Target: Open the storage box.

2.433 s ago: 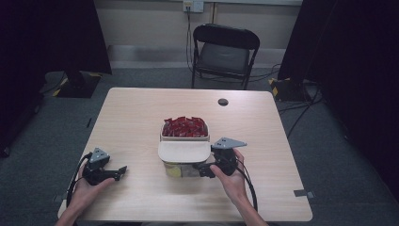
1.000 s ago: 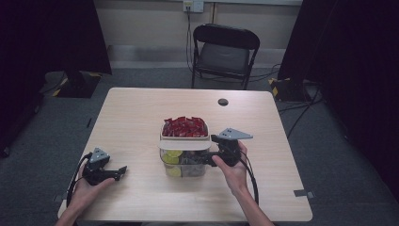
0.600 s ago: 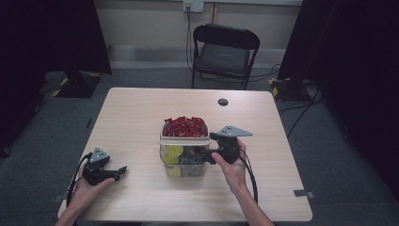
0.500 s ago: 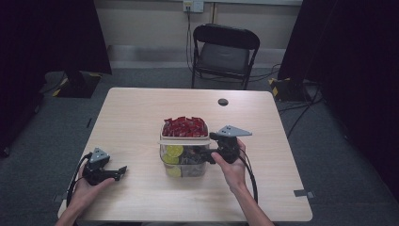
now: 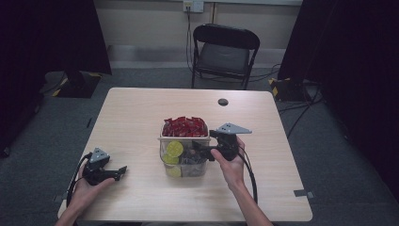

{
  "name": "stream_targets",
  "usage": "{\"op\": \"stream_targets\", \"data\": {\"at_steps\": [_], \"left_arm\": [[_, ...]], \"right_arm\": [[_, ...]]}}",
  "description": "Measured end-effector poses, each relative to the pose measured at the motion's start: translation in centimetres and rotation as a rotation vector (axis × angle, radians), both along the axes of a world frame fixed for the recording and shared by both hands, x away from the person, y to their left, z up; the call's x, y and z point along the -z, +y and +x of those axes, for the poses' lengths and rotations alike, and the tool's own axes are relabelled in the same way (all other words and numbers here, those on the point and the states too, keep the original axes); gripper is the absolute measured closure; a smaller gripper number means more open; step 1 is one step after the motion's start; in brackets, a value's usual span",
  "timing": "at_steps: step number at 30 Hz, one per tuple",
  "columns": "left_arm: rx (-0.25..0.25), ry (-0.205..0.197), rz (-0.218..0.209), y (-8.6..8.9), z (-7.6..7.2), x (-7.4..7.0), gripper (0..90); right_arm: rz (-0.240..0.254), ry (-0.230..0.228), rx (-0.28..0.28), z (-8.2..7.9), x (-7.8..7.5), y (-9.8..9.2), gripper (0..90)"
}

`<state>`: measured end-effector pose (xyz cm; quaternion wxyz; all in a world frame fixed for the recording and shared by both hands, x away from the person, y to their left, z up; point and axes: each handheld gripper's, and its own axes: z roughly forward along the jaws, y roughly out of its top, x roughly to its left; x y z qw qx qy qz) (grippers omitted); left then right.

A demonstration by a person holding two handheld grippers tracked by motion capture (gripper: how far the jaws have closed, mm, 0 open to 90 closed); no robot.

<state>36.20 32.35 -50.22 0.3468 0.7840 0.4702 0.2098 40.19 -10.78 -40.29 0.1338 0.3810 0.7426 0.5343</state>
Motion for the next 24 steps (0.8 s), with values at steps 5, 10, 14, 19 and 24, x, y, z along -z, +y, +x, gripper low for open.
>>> {"op": "stream_targets", "data": {"at_steps": [5,10,14,19,24], "left_arm": [[0.000,0.000,0.000,0.0,0.0,0.0,14.6],[0.000,0.000,-0.001,0.0,0.0,0.0,14.6],[0.000,0.000,0.000,0.0,0.0,0.0,14.6],[-0.003,0.000,-0.002,0.0,0.0,0.0,14.7],[-0.003,0.000,-0.002,0.0,0.0,0.0,14.7]], "right_arm": [[0.000,0.002,0.003,0.3,0.0,0.0,13.7],[-0.009,0.017,0.011,0.4,-0.2,0.1,13.6],[-0.012,0.011,0.018,0.6,-0.6,0.3,13.7],[-0.005,0.009,0.019,0.8,-0.9,0.3,13.7],[-0.007,0.005,0.022,1.2,-1.1,0.4,13.7]]}}
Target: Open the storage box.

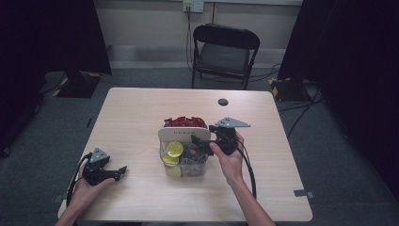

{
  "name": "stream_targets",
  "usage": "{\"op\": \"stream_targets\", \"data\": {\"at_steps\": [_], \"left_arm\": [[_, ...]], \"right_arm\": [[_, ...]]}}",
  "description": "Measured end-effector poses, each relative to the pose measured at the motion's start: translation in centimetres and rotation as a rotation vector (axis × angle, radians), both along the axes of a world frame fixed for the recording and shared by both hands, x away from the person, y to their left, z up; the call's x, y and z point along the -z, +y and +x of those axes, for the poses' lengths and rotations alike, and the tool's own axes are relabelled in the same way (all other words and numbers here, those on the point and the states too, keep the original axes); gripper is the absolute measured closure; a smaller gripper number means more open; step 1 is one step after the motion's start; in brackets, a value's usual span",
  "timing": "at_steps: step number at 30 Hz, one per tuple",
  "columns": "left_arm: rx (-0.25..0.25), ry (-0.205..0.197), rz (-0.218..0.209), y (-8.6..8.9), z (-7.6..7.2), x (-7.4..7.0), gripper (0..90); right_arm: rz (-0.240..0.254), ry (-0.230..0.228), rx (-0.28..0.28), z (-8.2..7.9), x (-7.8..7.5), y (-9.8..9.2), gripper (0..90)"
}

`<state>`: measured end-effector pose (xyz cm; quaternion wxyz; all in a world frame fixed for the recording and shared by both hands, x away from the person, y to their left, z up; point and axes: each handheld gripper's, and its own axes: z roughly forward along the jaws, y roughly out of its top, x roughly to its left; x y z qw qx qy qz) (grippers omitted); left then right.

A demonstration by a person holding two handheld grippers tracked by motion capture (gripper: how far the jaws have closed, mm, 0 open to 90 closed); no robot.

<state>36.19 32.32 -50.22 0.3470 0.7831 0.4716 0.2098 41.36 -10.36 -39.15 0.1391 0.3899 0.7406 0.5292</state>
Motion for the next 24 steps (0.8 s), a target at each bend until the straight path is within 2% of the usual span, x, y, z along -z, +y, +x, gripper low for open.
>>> {"op": "stream_targets", "data": {"at_steps": [12,16,18,20,24], "left_arm": [[-0.002,0.000,-0.003,-0.1,0.0,0.0,15.4],[0.000,0.000,-0.004,-0.1,-0.1,0.0,16.2],[0.003,-0.001,-0.003,0.0,-0.1,0.0,16.5],[0.002,0.006,0.000,0.1,-0.1,-0.1,17.9],[-0.005,0.015,0.007,0.1,0.0,-0.3,20.3]], "right_arm": [[-0.016,0.005,0.021,1.1,-0.2,0.3,15.4],[-0.014,0.024,0.013,1.4,0.0,0.3,13.7],[-0.002,0.035,0.020,1.4,0.1,0.3,14.2],[0.004,0.018,0.033,1.0,0.2,0.3,16.5],[0.006,0.019,0.034,0.8,0.4,0.0,19.0]]}}
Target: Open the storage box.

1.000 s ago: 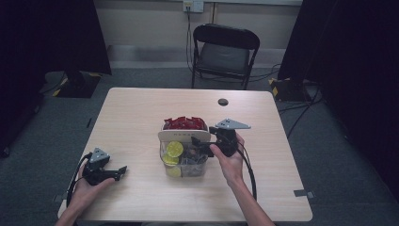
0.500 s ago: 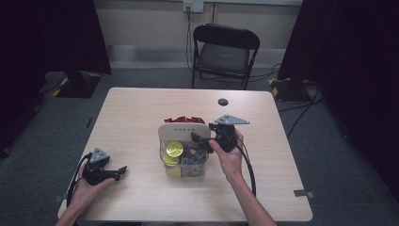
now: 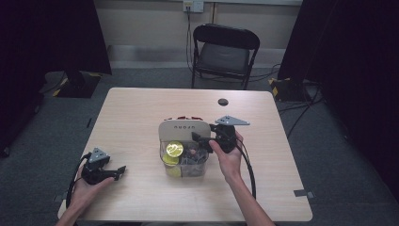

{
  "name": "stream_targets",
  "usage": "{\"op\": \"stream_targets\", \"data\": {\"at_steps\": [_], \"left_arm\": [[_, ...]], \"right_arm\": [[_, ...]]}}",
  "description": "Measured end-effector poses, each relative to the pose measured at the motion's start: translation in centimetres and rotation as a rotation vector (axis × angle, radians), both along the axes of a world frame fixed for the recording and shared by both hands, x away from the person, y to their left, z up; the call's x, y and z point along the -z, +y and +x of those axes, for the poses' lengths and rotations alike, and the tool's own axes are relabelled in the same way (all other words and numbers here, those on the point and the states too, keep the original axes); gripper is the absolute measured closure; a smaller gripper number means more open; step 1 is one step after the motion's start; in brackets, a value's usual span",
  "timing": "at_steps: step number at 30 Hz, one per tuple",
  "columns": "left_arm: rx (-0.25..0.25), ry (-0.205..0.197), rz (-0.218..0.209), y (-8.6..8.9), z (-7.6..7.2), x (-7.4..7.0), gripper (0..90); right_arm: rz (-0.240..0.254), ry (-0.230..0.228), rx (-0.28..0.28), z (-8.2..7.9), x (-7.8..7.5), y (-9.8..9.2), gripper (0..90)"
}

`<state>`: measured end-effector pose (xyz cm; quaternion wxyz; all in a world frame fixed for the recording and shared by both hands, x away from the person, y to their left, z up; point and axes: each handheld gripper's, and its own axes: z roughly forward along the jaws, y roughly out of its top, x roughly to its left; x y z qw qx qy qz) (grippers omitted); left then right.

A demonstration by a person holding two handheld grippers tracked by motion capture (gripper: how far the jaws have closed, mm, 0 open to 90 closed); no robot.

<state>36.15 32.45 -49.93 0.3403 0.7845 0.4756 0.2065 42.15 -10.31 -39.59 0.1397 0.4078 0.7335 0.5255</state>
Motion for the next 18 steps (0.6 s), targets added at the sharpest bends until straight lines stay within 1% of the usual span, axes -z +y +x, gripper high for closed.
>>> {"op": "stream_targets", "data": {"at_steps": [1,3,4,5,6,7,8,9,10,11,12,14,16,17,18], "left_arm": [[0.002,0.002,0.007,0.0,0.0,-0.1,20.7],[0.005,0.003,0.000,-0.1,0.0,-0.1,21.5],[0.008,0.007,0.008,-0.1,0.0,-0.1,22.7],[0.011,0.014,-0.002,-0.2,0.0,-0.2,22.7],[0.016,0.009,-0.024,-0.3,0.0,-0.4,23.9],[0.016,0.009,-0.024,-0.3,0.0,-0.4,23.9],[0.031,-0.002,-0.038,-0.5,0.0,-0.8,24.2],[0.031,-0.002,-0.038,-0.5,0.0,-0.8,24.3],[0.038,-0.008,-0.044,-0.7,0.0,-1.0,24.3],[0.040,-0.009,-0.063,-0.9,0.0,-1.1,24.3],[0.054,-0.012,-0.067,-1.1,0.0,-1.3,24.1],[0.063,-0.012,-0.071,-1.2,0.0,-1.5,24.4],[0.077,-0.009,-0.103,-1.6,0.0,-1.7,24.8],[0.098,-0.005,-0.136,-1.9,0.0,-2.1,25.0],[0.098,-0.005,-0.136,-1.9,0.0,-2.1,25.0]], "right_arm": [[-0.001,0.006,-0.003,-0.1,0.1,-0.1,19.8],[-0.006,0.007,-0.012,-0.1,0.3,-0.2,20.4],[-0.008,0.010,-0.012,-0.2,0.3,-0.4,20.5],[-0.008,0.010,-0.012,-0.2,0.3,-0.4,20.5],[-0.004,0.007,-0.015,-0.1,0.3,-0.6,20.7],[-0.004,0.007,-0.015,-0.1,0.3,-0.6,20.7],[0.012,-0.001,-0.021,-0.1,0.1,-0.7,23.4],[0.016,-0.009,-0.022,0.0,0.0,-0.7,23.7],[0.016,-0.009,-0.022,0.0,0.0,-0.7,23.7],[0.011,-0.016,-0.017,0.0,-0.1,-0.7,23.4],[0.017,-0.024,-0.019,0.0,-0.3,-0.7,23.3],[0.019,-0.030,-0.016,0.1,-0.5,-0.7,22.8],[0.015,-0.034,-0.015,0.0,-0.5,-0.8,22.9],[0.010,-0.035,-0.015,0.0,-0.5,-0.8,22.7],[0.010,-0.035,-0.015,0.0,-0.5,-0.8,22.7]]}}
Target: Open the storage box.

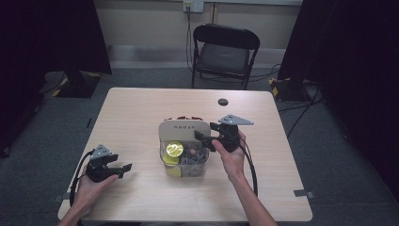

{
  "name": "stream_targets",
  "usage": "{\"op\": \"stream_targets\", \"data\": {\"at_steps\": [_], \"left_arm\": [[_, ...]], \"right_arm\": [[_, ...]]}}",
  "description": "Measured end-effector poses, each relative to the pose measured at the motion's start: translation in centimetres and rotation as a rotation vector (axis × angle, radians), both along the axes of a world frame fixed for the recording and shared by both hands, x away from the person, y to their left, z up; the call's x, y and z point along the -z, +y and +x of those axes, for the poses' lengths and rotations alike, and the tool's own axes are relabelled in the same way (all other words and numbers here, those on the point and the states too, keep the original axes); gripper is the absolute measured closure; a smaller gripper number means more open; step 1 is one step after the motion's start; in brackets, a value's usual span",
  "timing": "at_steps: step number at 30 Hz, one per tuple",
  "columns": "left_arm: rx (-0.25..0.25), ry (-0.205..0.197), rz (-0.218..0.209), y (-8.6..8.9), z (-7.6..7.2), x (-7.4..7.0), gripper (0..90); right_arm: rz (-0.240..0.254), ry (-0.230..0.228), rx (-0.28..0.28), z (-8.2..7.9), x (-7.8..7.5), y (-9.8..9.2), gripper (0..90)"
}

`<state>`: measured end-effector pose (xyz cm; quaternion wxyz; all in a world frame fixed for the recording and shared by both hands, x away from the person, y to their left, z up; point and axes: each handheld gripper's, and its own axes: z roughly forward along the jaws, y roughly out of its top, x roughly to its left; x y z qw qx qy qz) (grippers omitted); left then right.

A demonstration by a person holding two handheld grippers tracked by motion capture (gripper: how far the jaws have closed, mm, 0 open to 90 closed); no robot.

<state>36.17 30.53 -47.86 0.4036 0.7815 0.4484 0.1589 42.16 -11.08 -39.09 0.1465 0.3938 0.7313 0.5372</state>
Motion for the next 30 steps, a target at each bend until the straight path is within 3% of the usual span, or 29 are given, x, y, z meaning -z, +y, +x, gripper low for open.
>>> {"op": "stream_targets", "data": {"at_steps": [1,2,3,9,12,16,19,26,28,30], "left_arm": [[0.013,0.015,-0.048,-0.1,0.0,-0.2,25.0],[0.020,0.006,-0.052,-0.4,-0.1,-0.4,24.8],[0.023,-0.008,-0.038,-0.5,-0.2,-0.6,24.5],[0.067,-0.034,-0.055,-1.7,-0.5,-1.9,25.0],[0.076,-0.070,-0.023,-2.5,-0.4,-2.8,26.6],[0.092,-0.083,-0.033,-3.0,-0.3,-3.5,28.8],[0.110,-0.099,-0.018,-3.6,-0.1,-4.4,29.1],[0.156,-0.118,-0.075,-5.0,0.3,-6.1,31.9],[0.182,-0.104,-0.148,-5.1,0.4,-6.5,33.7],[0.187,-0.127,-0.100,-5.6,0.5,-6.8,32.6]], "right_arm": [[-0.004,-0.001,0.001,0.0,0.0,0.0,22.2],[-0.003,-0.001,0.001,0.1,0.0,0.0,21.7],[-0.004,-0.002,-0.002,0.1,0.1,-0.1,21.2],[-0.001,-0.003,-0.009,0.2,0.1,0.1,20.5],[0.002,-0.014,-0.012,0.2,0.0,0.1,21.8],[-0.002,-0.009,-0.021,0.2,0.0,0.3,24.1],[0.004,-0.007,-0.028,0.2,0.0,0.3,24.3],[0.002,-0.002,-0.039,0.3,0.0,0.5,25.8],[-0.001,-0.002,-0.038,0.2,-0.1,0.5,26.0],[-0.009,-0.001,-0.039,0.2,0.0,0.5,26.1]]}}
